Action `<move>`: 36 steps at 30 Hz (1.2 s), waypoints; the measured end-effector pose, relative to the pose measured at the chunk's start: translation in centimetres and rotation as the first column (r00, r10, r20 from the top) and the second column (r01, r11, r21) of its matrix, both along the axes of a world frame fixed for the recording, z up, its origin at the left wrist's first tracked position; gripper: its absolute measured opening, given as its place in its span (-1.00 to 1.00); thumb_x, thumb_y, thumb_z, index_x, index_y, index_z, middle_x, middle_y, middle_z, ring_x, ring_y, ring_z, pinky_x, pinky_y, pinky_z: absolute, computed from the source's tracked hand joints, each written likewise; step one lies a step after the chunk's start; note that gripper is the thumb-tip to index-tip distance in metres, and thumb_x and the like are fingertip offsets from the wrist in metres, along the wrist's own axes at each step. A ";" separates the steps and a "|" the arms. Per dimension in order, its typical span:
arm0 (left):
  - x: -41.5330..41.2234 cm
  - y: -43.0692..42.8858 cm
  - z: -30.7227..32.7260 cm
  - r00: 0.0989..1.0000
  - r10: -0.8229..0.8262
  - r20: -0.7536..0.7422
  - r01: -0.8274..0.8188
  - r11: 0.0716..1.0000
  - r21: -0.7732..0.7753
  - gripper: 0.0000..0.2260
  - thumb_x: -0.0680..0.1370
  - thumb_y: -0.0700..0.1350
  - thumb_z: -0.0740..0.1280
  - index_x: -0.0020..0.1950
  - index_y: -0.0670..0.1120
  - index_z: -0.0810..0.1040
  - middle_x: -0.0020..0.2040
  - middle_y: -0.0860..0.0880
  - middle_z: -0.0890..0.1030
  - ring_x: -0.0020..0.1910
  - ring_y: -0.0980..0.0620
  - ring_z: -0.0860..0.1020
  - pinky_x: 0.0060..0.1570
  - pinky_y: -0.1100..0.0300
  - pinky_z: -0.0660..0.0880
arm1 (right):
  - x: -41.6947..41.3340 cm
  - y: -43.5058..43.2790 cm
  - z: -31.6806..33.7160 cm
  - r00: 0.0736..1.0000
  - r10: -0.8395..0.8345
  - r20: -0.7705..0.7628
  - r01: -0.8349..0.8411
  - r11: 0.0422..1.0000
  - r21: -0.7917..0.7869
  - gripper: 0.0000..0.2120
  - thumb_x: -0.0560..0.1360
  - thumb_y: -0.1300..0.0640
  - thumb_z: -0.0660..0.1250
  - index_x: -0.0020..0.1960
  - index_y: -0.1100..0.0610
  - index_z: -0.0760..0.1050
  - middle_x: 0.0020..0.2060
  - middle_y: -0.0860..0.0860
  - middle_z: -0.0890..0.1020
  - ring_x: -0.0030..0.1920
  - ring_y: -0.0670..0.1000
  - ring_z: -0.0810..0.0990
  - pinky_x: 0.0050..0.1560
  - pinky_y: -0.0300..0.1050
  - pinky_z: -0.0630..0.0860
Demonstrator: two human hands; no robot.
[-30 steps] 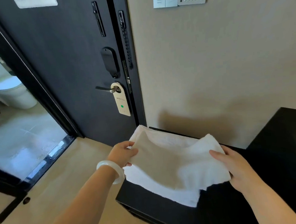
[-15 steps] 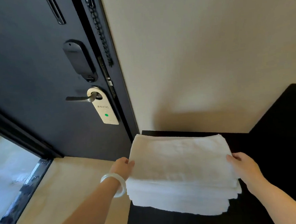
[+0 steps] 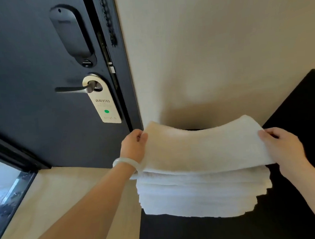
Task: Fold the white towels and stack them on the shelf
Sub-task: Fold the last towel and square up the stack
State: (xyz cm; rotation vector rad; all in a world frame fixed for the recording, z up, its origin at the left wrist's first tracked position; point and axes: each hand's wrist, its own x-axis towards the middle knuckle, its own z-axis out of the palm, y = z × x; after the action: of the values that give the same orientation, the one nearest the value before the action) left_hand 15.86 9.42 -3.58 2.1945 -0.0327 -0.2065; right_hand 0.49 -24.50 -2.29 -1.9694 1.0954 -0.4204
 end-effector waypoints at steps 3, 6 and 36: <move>-0.6 0.4 -2.2 0.994 -0.031 -0.104 0.040 0.995 0.087 -0.89 0.65 -0.02 0.21 0.02 -0.01 0.49 -0.15 0.03 0.56 -0.24 0.11 0.50 -0.36 0.26 0.33 | -0.9 0.2 -3.3 0.986 0.037 -0.162 -0.048 0.996 -0.068 -0.78 0.60 0.02 0.31 0.17 0.11 0.54 -0.07 0.01 0.57 -0.07 0.07 0.54 0.00 0.09 0.50; -1.2 0.3 -3.8 0.993 -0.024 -0.115 0.033 0.997 0.074 -0.90 0.66 0.00 0.18 0.04 0.01 0.43 -0.16 0.02 0.55 -0.25 0.06 0.53 -0.37 0.23 0.35 | -1.7 0.3 -6.1 0.977 0.046 -0.208 -0.083 0.981 -0.173 -0.75 0.59 -0.03 0.30 0.17 0.11 0.51 -0.18 -0.07 0.53 -0.20 -0.03 0.52 -0.20 -0.06 0.44; 2.6 -0.4 -8.1 0.919 -0.259 0.297 0.043 0.815 0.577 -0.75 0.65 -0.03 0.21 -0.21 -0.03 0.29 -0.21 0.03 0.45 -0.27 0.13 0.39 -0.31 0.22 0.28 | 1.1 2.4 -7.3 0.904 -0.039 -0.426 -0.220 0.811 -0.542 -0.80 0.60 0.18 0.13 -0.18 0.06 0.41 -0.17 0.05 0.55 -0.14 0.07 0.56 0.02 0.02 0.55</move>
State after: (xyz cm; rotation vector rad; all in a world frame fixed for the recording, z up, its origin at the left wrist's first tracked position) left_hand 18.48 9.01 -11.70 2.8021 -0.4103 0.1300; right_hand 1.59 -22.12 -9.55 -2.7492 1.2199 -0.3025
